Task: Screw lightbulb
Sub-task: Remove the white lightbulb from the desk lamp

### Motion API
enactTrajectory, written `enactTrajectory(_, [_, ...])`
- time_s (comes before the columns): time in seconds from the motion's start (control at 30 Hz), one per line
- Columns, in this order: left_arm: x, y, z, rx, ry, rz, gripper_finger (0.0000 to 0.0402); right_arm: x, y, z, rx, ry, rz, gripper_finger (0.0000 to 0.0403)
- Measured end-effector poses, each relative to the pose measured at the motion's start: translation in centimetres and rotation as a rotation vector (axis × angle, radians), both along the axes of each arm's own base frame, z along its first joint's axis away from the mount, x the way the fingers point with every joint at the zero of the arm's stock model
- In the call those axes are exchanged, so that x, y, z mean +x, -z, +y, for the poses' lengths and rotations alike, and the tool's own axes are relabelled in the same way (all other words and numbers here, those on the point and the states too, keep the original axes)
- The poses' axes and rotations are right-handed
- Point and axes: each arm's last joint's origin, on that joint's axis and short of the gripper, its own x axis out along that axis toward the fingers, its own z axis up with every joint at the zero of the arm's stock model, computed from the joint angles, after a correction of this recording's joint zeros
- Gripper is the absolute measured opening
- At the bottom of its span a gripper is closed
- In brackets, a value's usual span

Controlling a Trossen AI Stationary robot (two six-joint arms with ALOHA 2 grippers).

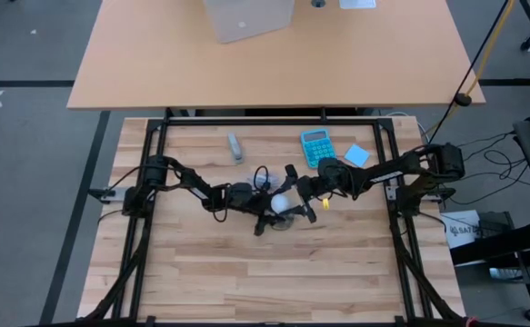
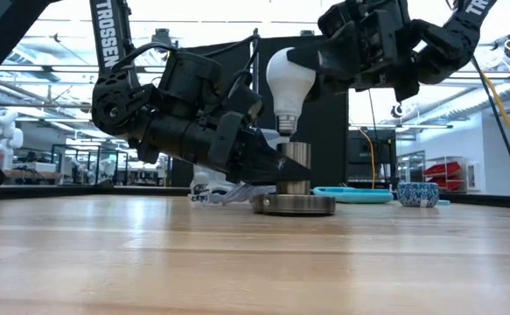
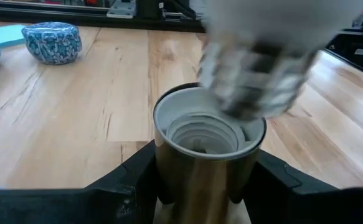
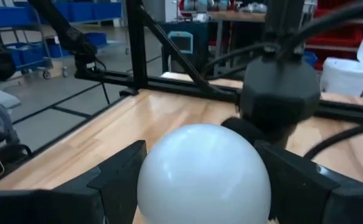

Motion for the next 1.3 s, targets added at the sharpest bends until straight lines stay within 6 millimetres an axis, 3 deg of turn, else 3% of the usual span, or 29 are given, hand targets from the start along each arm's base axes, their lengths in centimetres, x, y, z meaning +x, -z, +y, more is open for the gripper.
enactTrajectory(0.43, [0.0, -0.2, 0.1, -0.037, -0.036, -0.011, 0.0183, -0.6, -0.7, -0.2, -0.048, 0.073, 0.032, 0.0279])
enactTrajectory(0.83, [0.1, -0.5, 0.3, -0.067, -0.129, -0.032, 0.0239, -3.5, -3.7, -0.8, -0.158, 0.249, 0.105, 0.0279])
enactTrajectory(1.03, [0.1, -0.8, 0.4, -0.071, -0.146, -0.036, 0.0244, -4.8, -3.4, -1.0, -0.194, 0.365, 0.247, 0.0279])
enactTrajectory(1.3, [-0.2, -3.5, 0.5, -0.024, -0.171, -0.01, 0.0245, -5.3, -2.4, -0.9, -0.147, 0.384, 0.379, 0.0279])
